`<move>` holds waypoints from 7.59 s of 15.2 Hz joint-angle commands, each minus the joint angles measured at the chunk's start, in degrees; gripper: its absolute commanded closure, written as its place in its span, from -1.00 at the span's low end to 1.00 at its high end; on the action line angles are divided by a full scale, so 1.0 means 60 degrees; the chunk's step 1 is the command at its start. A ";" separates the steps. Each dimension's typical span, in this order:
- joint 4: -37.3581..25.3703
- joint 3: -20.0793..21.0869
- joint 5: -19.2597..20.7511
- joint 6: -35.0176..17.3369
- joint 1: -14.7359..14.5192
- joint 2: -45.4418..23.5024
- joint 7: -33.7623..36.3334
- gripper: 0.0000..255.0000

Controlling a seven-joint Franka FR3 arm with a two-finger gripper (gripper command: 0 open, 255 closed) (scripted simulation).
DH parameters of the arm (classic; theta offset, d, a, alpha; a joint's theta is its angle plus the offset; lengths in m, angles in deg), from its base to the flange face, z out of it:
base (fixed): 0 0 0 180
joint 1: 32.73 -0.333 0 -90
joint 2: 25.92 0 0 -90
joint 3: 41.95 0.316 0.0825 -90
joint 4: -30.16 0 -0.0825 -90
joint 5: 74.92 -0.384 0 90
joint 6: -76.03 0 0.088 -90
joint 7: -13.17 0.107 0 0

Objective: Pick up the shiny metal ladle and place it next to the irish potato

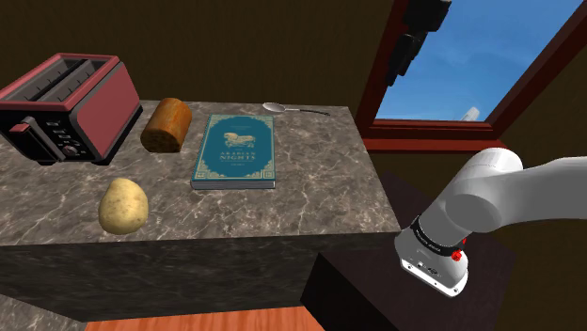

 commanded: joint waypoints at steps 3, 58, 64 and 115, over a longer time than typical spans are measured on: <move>0.0217 -0.0173 0.0208 -0.0608 -0.0084 -0.0370 -0.0515 -1.00; -0.3016 -0.1369 0.0516 -0.8475 -0.0906 -1.0683 -0.7455 1.00; -0.3242 -0.1394 0.0582 -0.7918 -0.0930 -1.0348 -0.7431 1.00; -0.3062 0.1275 0.1522 -0.4794 -0.3788 -0.7431 -0.1646 1.00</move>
